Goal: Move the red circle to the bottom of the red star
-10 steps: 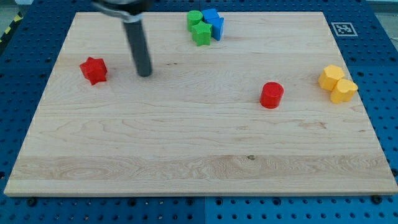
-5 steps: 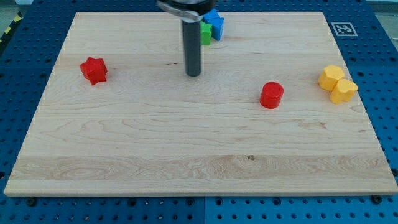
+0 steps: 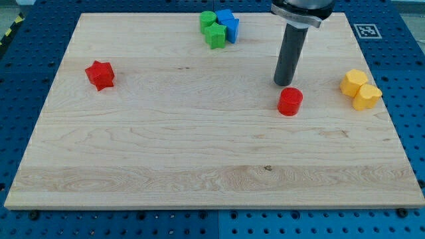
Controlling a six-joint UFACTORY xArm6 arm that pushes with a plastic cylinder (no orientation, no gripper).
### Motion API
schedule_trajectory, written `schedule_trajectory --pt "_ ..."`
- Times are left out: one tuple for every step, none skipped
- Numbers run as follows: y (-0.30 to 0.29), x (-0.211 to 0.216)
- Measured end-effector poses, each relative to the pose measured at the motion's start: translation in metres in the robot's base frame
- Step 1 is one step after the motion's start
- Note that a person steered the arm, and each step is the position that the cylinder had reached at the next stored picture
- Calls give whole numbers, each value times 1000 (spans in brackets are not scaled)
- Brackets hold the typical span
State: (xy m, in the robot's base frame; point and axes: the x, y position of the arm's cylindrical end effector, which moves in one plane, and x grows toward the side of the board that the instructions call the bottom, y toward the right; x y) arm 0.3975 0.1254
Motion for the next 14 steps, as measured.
schedule_trajectory --pt "4 6" --pt "8 16" --pt "28 17" --pt "48 19" --pt "52 29" --pt "51 38" --pt "41 44" --pt "20 48" --pt "12 48" --pt "9 57" --pt "9 66" --pt "9 66" --pt "7 66" --pt "2 65"
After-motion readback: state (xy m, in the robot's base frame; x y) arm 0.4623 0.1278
